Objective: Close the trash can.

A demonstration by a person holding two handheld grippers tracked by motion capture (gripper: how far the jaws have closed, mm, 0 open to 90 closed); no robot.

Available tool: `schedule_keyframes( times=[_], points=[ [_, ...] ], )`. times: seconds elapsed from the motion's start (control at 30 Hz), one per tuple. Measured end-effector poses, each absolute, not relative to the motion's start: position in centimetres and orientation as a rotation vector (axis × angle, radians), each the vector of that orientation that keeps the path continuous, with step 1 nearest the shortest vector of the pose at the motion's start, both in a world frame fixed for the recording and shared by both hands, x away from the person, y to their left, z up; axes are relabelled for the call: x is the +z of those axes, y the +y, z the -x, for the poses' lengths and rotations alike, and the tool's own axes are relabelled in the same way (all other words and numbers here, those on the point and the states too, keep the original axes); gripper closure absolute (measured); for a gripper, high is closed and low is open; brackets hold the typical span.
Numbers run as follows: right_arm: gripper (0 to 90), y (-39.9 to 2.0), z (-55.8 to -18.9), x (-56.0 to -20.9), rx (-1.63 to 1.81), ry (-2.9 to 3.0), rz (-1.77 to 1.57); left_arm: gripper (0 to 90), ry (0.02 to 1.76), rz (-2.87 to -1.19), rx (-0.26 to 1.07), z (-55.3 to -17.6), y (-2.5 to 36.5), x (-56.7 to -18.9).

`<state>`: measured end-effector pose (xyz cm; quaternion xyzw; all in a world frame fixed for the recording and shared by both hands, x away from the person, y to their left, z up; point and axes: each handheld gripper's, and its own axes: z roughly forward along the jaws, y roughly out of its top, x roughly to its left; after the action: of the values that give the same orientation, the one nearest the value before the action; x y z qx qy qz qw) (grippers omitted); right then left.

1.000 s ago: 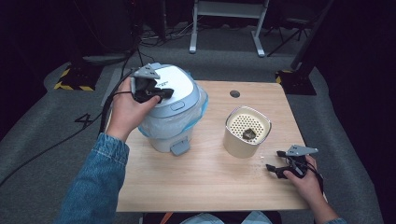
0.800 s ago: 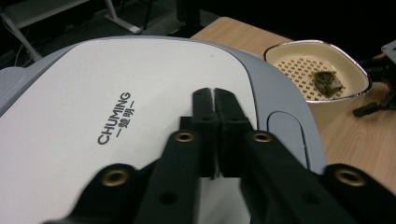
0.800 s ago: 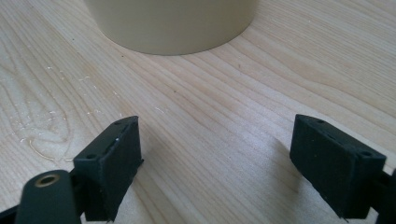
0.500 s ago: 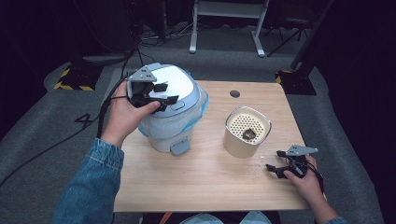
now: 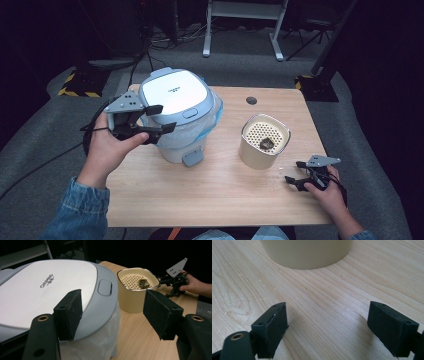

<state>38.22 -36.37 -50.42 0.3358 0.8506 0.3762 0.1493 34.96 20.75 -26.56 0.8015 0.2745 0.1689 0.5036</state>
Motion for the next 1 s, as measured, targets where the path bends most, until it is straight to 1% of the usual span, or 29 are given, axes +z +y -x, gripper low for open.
schedule_keyframes(
  times=[0.27,0.33,0.53,1.0],
  points=[
    [16.5,-36.4,-38.2,-50.4,1.081,2.445,-0.964,30.3,0.722,-1.944,0.439,-31.7,22.7,-28.3],
    [16.5,-36.4,-38.2,-50.4,1.081,2.445,-0.964,29.9,0.733,-1.957,0.459,-31.1,23.0,-29.1],
    [16.5,-36.4,-38.2,-50.4,1.08,2.445,-0.965,29.2,0.758,-1.973,0.458,-29.7,23.8,-32.1],
    [16.5,-36.4,-38.2,-50.4,1.08,2.445,-0.965,29.3,0.859,-1.963,0.414,-28.7,25.3,-38.6]
  ],
)
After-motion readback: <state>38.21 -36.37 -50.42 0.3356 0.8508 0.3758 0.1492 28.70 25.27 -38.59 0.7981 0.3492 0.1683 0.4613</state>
